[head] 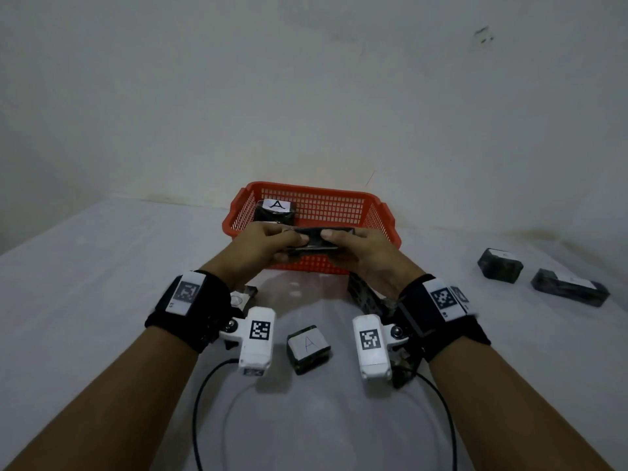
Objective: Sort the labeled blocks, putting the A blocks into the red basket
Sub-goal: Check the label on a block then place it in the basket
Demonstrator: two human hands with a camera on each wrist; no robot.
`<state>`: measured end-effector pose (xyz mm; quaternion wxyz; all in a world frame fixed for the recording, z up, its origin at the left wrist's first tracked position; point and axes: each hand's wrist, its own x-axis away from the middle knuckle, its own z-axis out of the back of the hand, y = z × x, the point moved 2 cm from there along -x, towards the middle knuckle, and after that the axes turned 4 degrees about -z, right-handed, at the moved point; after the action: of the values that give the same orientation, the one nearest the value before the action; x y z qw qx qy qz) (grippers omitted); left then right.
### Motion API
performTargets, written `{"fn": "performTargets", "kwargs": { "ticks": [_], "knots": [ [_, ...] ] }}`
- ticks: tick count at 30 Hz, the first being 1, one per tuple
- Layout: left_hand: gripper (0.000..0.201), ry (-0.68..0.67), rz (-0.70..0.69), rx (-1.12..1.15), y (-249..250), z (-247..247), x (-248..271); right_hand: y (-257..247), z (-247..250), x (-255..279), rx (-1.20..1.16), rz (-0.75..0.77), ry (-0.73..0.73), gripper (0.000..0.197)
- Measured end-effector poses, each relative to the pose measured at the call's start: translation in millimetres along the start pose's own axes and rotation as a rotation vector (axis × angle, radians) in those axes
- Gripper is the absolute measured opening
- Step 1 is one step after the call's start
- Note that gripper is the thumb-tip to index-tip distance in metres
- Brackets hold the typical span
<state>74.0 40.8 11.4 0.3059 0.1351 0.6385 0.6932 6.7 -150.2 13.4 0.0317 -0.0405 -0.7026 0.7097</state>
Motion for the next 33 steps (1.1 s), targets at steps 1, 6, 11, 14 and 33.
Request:
{"fn": "performTargets", "kwargs": {
  "ticks": [1,6,11,14,33],
  "knots": [
    [0.02,-0.02,-0.001,0.025,0.1,-0.3,0.1,-0.3,0.6,-0.6,0.005,0.006,0.012,0.035],
    [0.022,0.011,-0.012,0.123,-8.3,-1.0,-0.5,2.3,0.3,-3.1,-0.016,0.019,0.066,0.036],
    [0.024,0.046,0.005,0.113,-14.3,8.6,1.1,2.0,-7.0,-1.0,-0.062,-0.009,0.007,0.013],
    [0.031,0.023,0.014,0.175,-12.8,10.4,3.6,2.7,-6.9,-2.1,-0.034,0.025,0.045,0.012],
    [0.069,0.029,-0.105,-0.001,-8.7,4.7,16.9,12.4,-9.3,11.5,-0.152,-0.038,0.024,0.04]
  ]
}}
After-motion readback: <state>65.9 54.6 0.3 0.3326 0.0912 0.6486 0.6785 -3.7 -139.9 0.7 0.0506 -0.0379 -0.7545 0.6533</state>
